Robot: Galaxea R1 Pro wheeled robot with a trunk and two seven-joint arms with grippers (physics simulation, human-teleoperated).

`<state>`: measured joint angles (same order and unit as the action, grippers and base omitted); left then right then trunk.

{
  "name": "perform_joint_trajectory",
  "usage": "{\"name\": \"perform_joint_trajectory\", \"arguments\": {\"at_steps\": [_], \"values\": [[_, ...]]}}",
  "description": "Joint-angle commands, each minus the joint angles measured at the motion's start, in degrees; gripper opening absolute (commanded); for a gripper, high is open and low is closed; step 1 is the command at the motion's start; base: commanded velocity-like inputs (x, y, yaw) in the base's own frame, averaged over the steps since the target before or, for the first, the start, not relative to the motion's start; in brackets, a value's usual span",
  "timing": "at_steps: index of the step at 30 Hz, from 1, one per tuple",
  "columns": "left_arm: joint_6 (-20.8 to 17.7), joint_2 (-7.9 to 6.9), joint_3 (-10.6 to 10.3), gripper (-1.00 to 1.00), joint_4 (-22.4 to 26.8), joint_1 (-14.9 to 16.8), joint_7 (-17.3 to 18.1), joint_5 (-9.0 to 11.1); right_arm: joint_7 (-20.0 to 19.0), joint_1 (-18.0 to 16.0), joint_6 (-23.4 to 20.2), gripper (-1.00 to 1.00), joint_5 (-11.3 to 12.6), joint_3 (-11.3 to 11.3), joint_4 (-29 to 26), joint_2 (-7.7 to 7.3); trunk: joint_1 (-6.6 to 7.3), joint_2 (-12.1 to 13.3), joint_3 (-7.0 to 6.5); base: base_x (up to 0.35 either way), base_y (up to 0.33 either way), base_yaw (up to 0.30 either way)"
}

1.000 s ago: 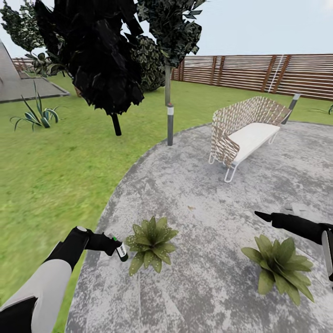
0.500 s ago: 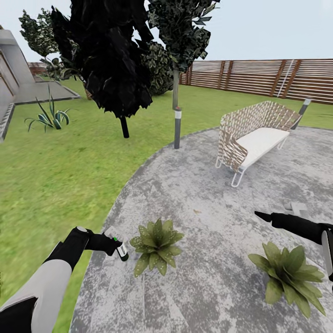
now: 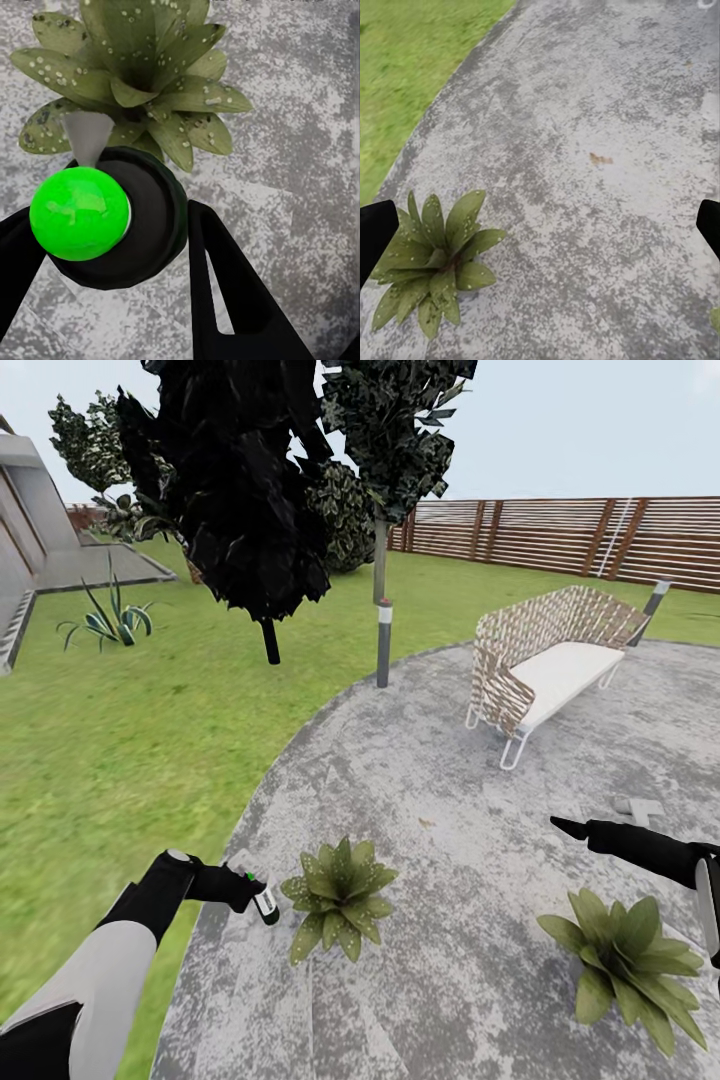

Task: Pick up the pesticide atomizer in the garden and spray insectifuge to fully cover both potted plants in the garden.

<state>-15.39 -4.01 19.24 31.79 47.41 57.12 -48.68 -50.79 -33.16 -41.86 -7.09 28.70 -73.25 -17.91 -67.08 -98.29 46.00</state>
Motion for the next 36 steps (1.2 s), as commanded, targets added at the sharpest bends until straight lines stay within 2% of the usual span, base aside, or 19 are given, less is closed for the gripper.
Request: {"name": "perform_joint_trajectory", "arguments": {"at_steps": [1,6,9,11,13,15,16,17,19,22,23,27,30,34,35,36], "values": [[-0.56,0.22,0.3,-1.0,0.06,0.05,0.37,-0.22,-0.57,-0.06,-0.16,1.0,-0.6,0.12,-0.05,0.01,0.0,-0.03,0.04,0.0,0.0,0.0],[-0.78,0.49,0.14,-1.0,0.77,0.09,0.65,-0.52,-0.37,-0.06,-0.06,1.0,-1.04,-0.09,0.14,0.4,0.0,-0.03,0.03,0.0,0.0,0.0],[-1.92,0.34,0.07,-1.0,4.3,0.12,1.34,-0.72,-0.25,-0.06,0.05,1.0,-1.2,-0.28,0.14,0.48,0.0,-0.03,0.03,0.0,0.0,0.0],[-2.75,0.0,-0.36,-1.0,8.13,0.15,4.68,-0.95,-0.21,-0.06,0.09,1.0,-1.24,-0.48,0.16,0.49,0.0,-0.03,0.03,0.0,0.0,0.0],[-2.95,-1.59,-1.77,-1.0,11.33,0.32,12.09,-1.76,-0.35,-0.18,0.03,1.0,-1.21,-0.54,0.11,0.39,0.0,-0.03,0.03,0.0,0.0,0.0],[-2.91,-2.57,-3.05,-1.0,13.82,0.47,18.51,-2.83,-0.41,-0.21,0.02,1.0,-1.19,-0.68,0.02,0.37,0.0,-0.03,0.03,0.0,0.0,0.0],[-2.84,-3.01,-3.57,-1.0,15.93,0.52,21.76,-3.65,-0.43,-0.23,0.02,1.0,-1.18,-1.68,-0.01,0.36,0.0,-0.03,0.03,0.0,0.0,0.0],[-2.78,-3.27,-3.96,-1.0,18.04,0.59,23.66,-4.52,-0.44,-0.23,0.02,1.0,-1.07,-3.93,0.04,0.33,0.0,-0.03,0.03,0.0,0.0,0.0],[-2.74,-3.44,-5.04,-1.0,19.93,0.63,25.36,-5.66,-0.45,-0.24,0.02,1.0,-0.93,-7.9,0.25,0.3,0.0,-0.03,0.03,0.0,0.0,0.0],[-2.65,-3.53,-8.44,-1.0,21.01,0.72,28.66,-6.8,-0.47,-0.24,0.05,1.0,-0.74,-14.1,0.5,0.33,0.0,-0.03,0.03,0.0,0.0,0.0],[-2.5,-3.54,-9.2,-1.0,21.13,0.75,29.58,-6.92,-0.5,-0.24,0.04,1.0,-0.68,-15.42,0.55,0.33,0.0,-0.03,0.03,0.0,0.0,0.0],[-0.55,-3.39,-10.64,-1.0,21.28,0.84,31.92,-7.07,-0.54,-0.89,0.0,1.0,-0.5,-18.87,1.45,0.42,0.0,-0.03,0.03,0.0,0.0,0.0],[1.01,-3.24,-11.79,-1.0,21.3,0.97,32.71,-7.09,-0.54,-1.06,-0.05,1.0,-0.48,-20.04,1.77,0.49,0.0,-0.03,0.03,0.0,0.0,0.0],[2.32,-2.05,-19.68,-1.0,21.22,1.01,32.88,-6.93,-0.55,-1.11,-0.03,1.0,-0.33,-26.04,1.83,0.56,0.0,-0.03,0.03,0.0,0.0,0.0],[2.41,-1.71,-21.7,-1.0,21.2,1.01,32.88,-6.83,-0.54,-1.11,-0.01,-1.0,-0.32,-27.38,1.87,0.79,0.0,-0.03,0.03,0.0,0.0,0.0],[2.48,-1.17,-23.85,-1.0,21.18,1.01,32.88,-6.72,-0.54,-1.12,0.0,-1.0,-0.31,-28.67,1.92,1.66,0.0,-0.03,0.03,0.0,0.0,0.0]]}}
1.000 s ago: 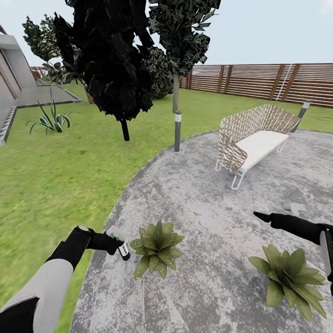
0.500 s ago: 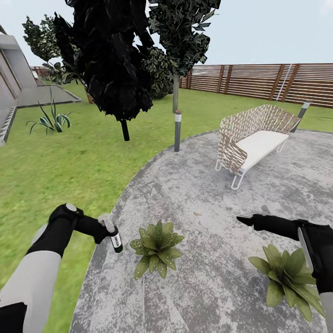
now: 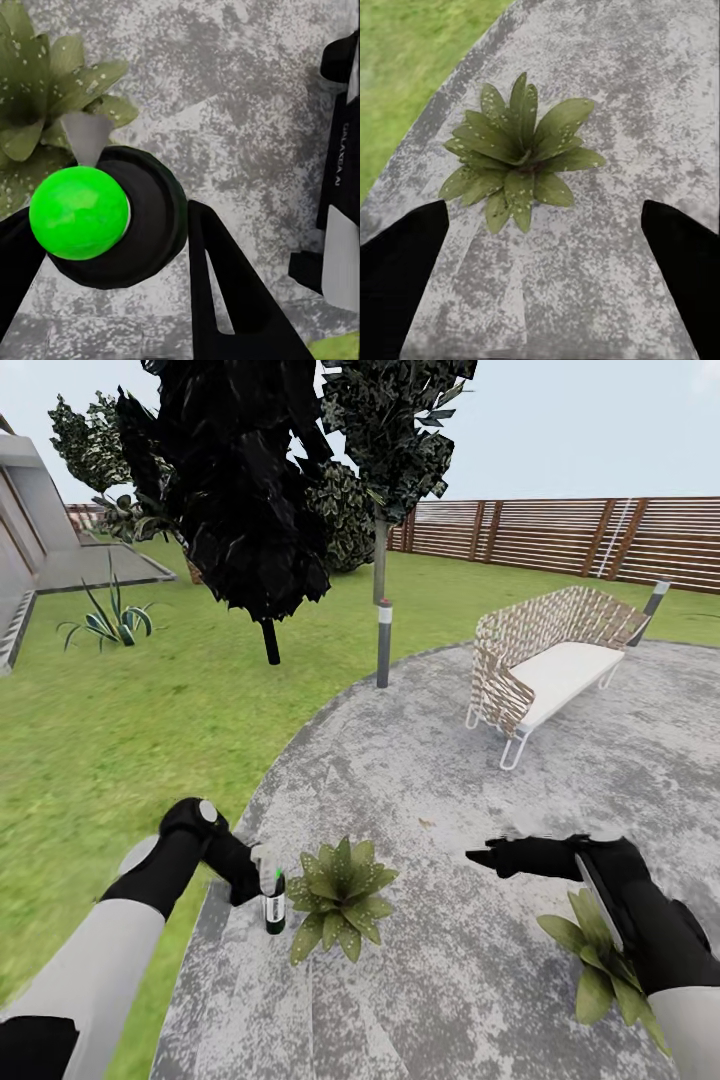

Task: Pick up the pesticide atomizer in the garden and spray insectifuge to fully cover both potted plants in the garden.

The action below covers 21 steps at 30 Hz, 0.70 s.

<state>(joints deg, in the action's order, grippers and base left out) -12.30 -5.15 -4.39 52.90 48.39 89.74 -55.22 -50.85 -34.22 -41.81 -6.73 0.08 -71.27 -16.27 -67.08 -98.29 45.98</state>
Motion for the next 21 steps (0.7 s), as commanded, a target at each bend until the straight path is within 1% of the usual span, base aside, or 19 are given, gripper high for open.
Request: {"name": "perform_joint_trajectory", "arguments": {"at_steps": [1,3,4,6,7,8,10,11,12,13,14,15,16,19,21], "values": [[-0.57,0.71,-1.36,-1.0,0.08,0.04,0.26,-0.12,-0.48,-0.05,-0.01,-1.0,-0.66,-0.71,-0.04,0.87,0.01,-0.03,0.05,0.0,0.0,0.0],[-0.54,2.05,-2.06,-1.0,0.09,0.04,0.26,-0.11,-0.48,-0.05,0.09,-1.0,-0.71,-1.15,-0.04,1.5,0.01,-0.03,0.05,0.0,0.0,0.0],[-0.54,3.11,-2.34,-1.0,0.09,0.04,0.26,-0.13,-0.48,-0.05,0.15,-1.0,-0.73,-1.33,-0.07,1.71,0.01,-0.03,0.05,0.0,0.0,0.0],[-0.53,4.48,-2.58,-1.0,0.1,0.04,0.26,-0.14,-0.54,-0.05,0.21,-1.0,-0.74,-1.63,-0.09,1.87,0.01,-0.03,0.05,0.0,0.0,0.0],[-0.53,5.01,-2.63,-1.0,0.1,0.04,0.26,-0.15,-0.55,-0.05,0.22,-1.0,-0.74,-2.16,-0.09,1.9,0.01,-0.03,0.05,0.0,0.0,0.0],[-0.53,6.26,-2.71,-1.0,0.09,0.04,0.26,-0.19,-1.01,-0.05,0.23,-1.0,-0.74,-4.82,-0.11,1.93,0.01,-0.03,0.05,0.0,0.0,0.0],[-0.53,7.29,-2.91,-1.0,0.08,0.04,0.26,-0.22,-3.63,-0.05,0.25,-1.0,-0.74,-7.82,-0.21,1.94,0.01,-0.03,0.05,0.0,0.0,0.0],[-0.53,7.9,-3.68,-1.0,0.06,0.04,0.26,-0.23,-6.27,-0.05,0.27,-1.0,-0.76,-8.99,-0.29,1.94,0.01,-0.03,0.05,0.0,0.0,0.0],[-0.53,8.21,-4.55,-1.0,0.07,0.04,0.26,-0.23,-7.64,-0.05,0.28,-1.0,-0.78,-9.45,-0.31,1.99,0.01,-0.03,0.05,0.0,0.0,0.0],[-0.53,8.48,-6.05,-1.0,0.08,0.04,0.26,-0.22,-8.86,-0.05,0.29,-1.0,-0.81,-9.86,-0.34,2.05,0.01,-0.03,0.05,0.0,0.0,0.0],[-0.56,8.64,-7.01,-1.0,0.09,0.04,0.26,-0.19,-9.32,-0.05,0.3,-1.0,-0.82,-10.01,-0.34,2.08,0.01,-0.03,0.05,0.0,0.0,0.0],[-0.59,9.13,-8.17,-1.0,0.09,0.04,0.26,-0.17,-9.73,-0.05,0.31,-1.0,-0.82,-10.17,-0.35,2.12,0.01,-0.03,0.05,0.0,0.0,0.0],[-0.6,9.87,-8.84,-1.0,0.09,0.04,0.26,-0.16,-9.93,-0.05,0.32,-1.0,-0.83,-10.27,-0.36,2.35,0.01,-0.03,0.05,0.0,0.0,0.0],[-0.61,11.53,-9.42,-1.0,0.1,0.04,0.26,-0.15,-10.12,-0.05,0.32,-1.0,-0.83,-10.35,-0.53,3.13,0.01,-0.03,0.05,0.0,0.0,0.0],[-0.7,12.62,-9.82,-1.0,0.08,0.04,0.26,-0.17,-10.2,-0.05,0.32,-1.0,-0.83,-10.43,-0.72,4.1,0.01,-0.03,0.05,0.0,0.0,0.0]]}}
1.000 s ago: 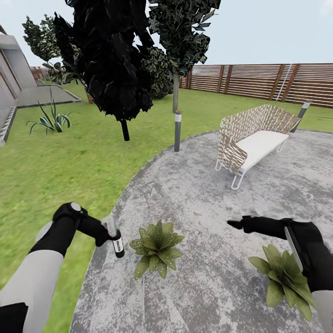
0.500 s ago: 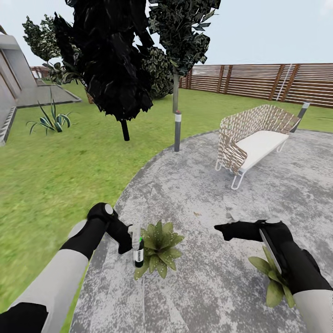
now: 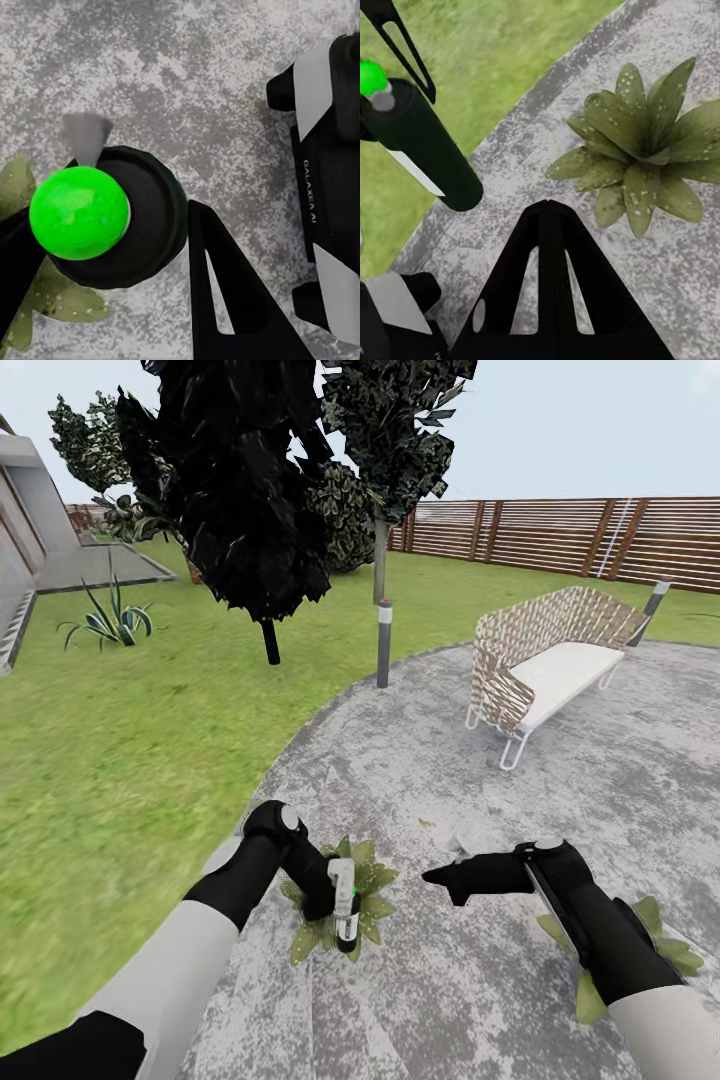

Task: Pick up the pesticide atomizer in the garden and spray insectifuge to fully cover both potted plants in the garden.

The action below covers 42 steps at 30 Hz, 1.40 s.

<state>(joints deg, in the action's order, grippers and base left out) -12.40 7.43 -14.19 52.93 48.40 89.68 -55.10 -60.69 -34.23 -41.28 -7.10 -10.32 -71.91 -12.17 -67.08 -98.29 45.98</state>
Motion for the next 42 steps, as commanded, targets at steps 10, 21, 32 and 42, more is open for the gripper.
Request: {"name": "perform_joint_trajectory", "arguments": {"at_steps": [10,21,32,42], "values": [[-6.35,0.21,-8.36,-1.0,-0.1,0.03,0.32,-0.69,-0.4,-0.05,-0.63,-1.0,-0.54,-1.44,-3.25,5.06,0.0,-0.03,0.05,0.0,0.0,0.0],[-8.1,0.26,-8.66,-1.0,0.0,0.03,0.32,-0.88,-0.4,-0.05,-0.65,-1.0,-0.55,-5.85,-3.32,5.76,0.0,-0.03,0.05,0.0,0.0,0.0],[-8.52,1.97,-8.71,-1.0,0.15,0.06,0.32,-0.9,-0.4,-0.05,-0.65,-1.0,-0.63,-5.94,-3.32,6.01,0.0,-0.03,0.05,0.0,0.0,0.0],[-8.75,2.23,-8.69,-1.0,0.16,1.17,0.32,-0.89,-0.4,-0.05,-0.65,-1.0,-0.72,-6.05,-3.32,6.01,0.0,-0.03,0.05,0.0,0.0,0.0]]}}
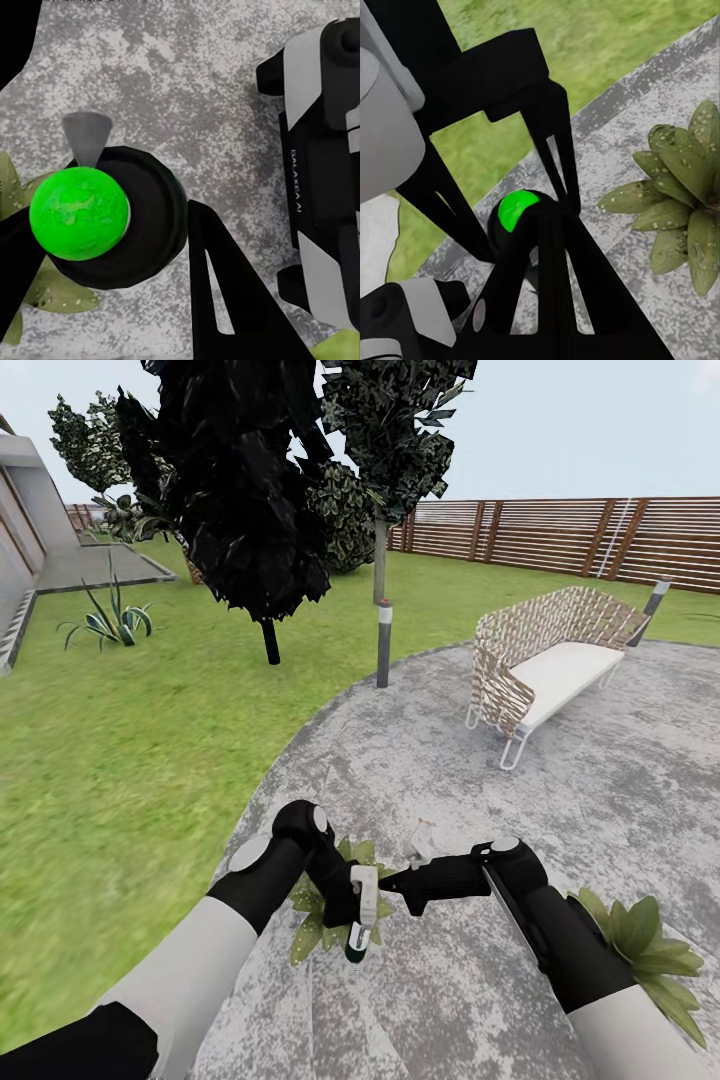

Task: Pick up the pesticide atomizer in the garden and spray insectifuge to fully cover both potted plants in the garden.

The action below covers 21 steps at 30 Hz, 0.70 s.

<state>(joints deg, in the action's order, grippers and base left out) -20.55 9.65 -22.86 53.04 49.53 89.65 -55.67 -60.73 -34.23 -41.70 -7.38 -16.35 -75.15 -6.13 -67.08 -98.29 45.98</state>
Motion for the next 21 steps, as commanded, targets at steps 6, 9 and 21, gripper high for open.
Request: {"name": "perform_joint_trajectory", "arguments": {"at_steps": [6,9,21], "values": [[-0.62,0.04,-0.05,-1.0,0.13,0.13,0.35,-0.32,-0.34,-0.05,-0.22,-1.0,-0.54,-0.08,-0.04,-0.02,0.0,-0.03,0.05,0.0,0.0,0.0],[-0.63,0.09,-0.07,-1.0,1.14,0.13,0.35,-0.32,-0.32,-0.05,-0.22,-1.0,-0.61,-0.08,0.0,-0.02,0.0,-0.03,0.05,0.0,0.0,0.0],[-1.12,0.35,-0.08,-1.0,1.83,0.47,0.35,-0.32,-0.33,-0.05,-0.22,-1.0,-0.71,-0.08,0.01,-0.02,0.0,-0.03,0.05,0.0,0.0,0.0]]}}
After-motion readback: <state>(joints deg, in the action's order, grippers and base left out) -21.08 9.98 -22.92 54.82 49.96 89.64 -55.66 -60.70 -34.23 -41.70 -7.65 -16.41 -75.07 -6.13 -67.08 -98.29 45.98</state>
